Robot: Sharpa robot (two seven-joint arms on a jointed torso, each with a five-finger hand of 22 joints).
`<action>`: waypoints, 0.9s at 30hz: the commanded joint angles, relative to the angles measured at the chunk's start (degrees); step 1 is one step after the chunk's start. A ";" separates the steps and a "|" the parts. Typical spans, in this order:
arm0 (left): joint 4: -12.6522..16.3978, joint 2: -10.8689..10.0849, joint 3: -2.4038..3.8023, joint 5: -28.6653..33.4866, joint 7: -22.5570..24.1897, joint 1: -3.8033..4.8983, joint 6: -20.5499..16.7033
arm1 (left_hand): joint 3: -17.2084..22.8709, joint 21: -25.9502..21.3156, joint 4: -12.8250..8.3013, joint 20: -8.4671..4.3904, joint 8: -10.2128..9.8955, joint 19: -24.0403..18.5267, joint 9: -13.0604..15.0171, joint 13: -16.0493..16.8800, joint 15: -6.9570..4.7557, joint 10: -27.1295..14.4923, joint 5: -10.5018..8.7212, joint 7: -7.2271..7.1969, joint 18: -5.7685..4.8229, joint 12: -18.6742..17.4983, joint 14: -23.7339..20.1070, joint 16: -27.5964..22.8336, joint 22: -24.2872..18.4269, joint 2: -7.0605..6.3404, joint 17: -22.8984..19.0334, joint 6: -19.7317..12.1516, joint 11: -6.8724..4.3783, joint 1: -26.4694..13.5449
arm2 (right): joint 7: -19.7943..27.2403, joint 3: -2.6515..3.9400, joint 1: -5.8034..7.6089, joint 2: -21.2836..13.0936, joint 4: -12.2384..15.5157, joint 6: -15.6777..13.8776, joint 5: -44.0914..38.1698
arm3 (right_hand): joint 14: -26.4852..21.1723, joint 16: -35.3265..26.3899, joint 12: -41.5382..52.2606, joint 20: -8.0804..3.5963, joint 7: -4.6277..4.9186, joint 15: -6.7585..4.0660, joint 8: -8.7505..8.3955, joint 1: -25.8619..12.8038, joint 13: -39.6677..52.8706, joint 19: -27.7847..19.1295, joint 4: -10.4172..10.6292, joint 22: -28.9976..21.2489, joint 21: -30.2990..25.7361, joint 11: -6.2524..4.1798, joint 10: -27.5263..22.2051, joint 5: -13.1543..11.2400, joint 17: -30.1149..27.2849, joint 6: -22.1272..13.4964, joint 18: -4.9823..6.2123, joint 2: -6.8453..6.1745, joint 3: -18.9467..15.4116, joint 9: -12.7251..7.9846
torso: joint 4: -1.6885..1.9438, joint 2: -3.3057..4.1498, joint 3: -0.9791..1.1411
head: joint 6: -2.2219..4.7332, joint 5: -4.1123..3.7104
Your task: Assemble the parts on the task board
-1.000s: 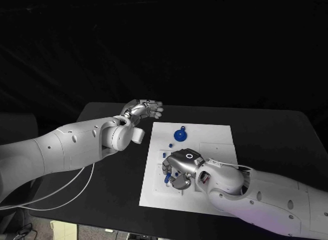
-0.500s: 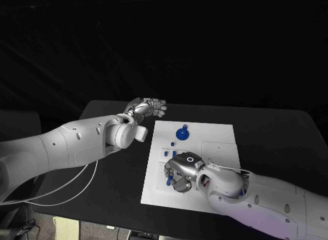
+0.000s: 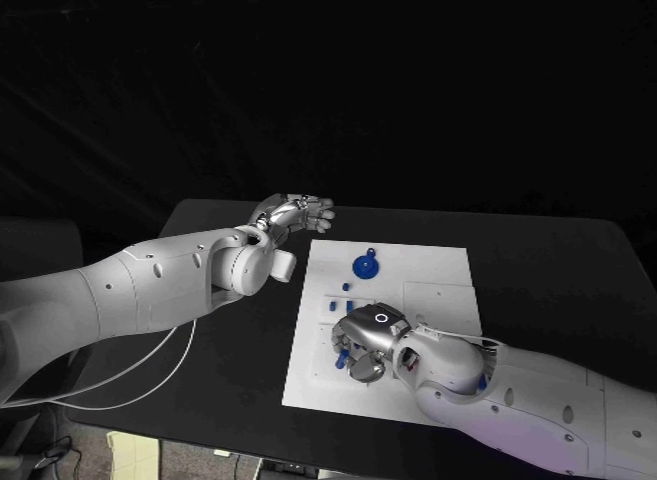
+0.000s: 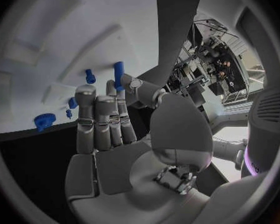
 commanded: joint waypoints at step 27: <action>-0.02 0.18 0.05 0.20 0.26 0.07 0.93 | -0.03 -0.42 0.46 0.10 0.27 0.28 -0.11 -0.08 0.02 -0.39 -0.04 -0.04 0.48 -0.05 0.45 -0.48 0.10 0.14 0.22 -0.50 -0.18 -0.71 | 1.66 -1.60 -0.12 0.46 0.36 3.66 1.98 | -0.06 -0.52 1.25 -0.24 0.13 -0.16 0.04 0.03 1.29 0.27 -0.28 0.87 0.16 -0.20 1.25 0.43 -0.16 0.31 5.70 0.52 0.18 0.08 | 0.01 -0.01 -0.06 | -0.45 0.11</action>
